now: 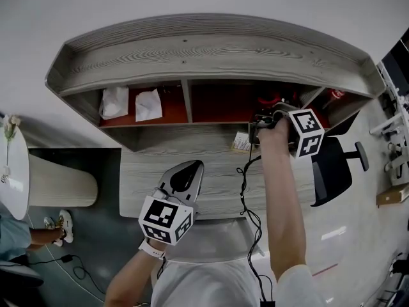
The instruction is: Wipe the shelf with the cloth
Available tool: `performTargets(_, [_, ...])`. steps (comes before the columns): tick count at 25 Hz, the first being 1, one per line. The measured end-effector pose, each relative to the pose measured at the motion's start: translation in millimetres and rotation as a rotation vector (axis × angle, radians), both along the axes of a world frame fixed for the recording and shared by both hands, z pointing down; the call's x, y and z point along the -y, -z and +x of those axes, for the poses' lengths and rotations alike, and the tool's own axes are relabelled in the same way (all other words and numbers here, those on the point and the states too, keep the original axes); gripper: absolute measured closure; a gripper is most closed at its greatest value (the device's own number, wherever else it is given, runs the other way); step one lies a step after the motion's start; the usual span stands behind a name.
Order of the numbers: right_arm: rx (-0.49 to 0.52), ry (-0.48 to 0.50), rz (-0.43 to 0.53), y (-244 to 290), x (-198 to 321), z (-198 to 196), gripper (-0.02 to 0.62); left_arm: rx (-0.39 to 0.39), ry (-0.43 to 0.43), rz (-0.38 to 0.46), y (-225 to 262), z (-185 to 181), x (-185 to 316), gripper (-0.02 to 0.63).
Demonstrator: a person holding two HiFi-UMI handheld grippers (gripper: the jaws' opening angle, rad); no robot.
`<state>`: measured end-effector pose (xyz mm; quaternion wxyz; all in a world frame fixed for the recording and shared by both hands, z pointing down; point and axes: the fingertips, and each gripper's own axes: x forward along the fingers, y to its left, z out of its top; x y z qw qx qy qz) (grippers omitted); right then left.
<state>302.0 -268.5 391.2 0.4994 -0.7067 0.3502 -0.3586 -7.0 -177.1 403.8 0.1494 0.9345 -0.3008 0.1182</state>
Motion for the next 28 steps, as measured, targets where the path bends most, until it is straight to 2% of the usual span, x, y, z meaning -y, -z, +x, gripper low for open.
performTargets(6, [-0.179,0.095,0.091,43,8,-1,0.469,-0.017,-0.006,0.008,5,3,1,0.6])
performTargets(8, [-0.212,0.132,0.119,53,12,0,0.469,-0.017,-0.008,0.009,6,5,0,0.6])
performTargets(12, [-0.187,0.18,0.164,61,24,5,0.468,-0.012,-0.009,0.013,6,7,-4,0.6])
performTargets(17, [-0.148,0.182,0.176,57,42,11,0.466,0.008,-0.004,0.02,8,5,-8,0.6])
performTargets(21, [-0.105,0.202,0.14,41,43,12,0.465,0.016,0.013,0.017,6,-1,-6,0.6])
performTargets(28, [-0.079,0.197,0.057,6,10,6,0.463,-0.004,0.006,0.023,9,5,-8,0.6])
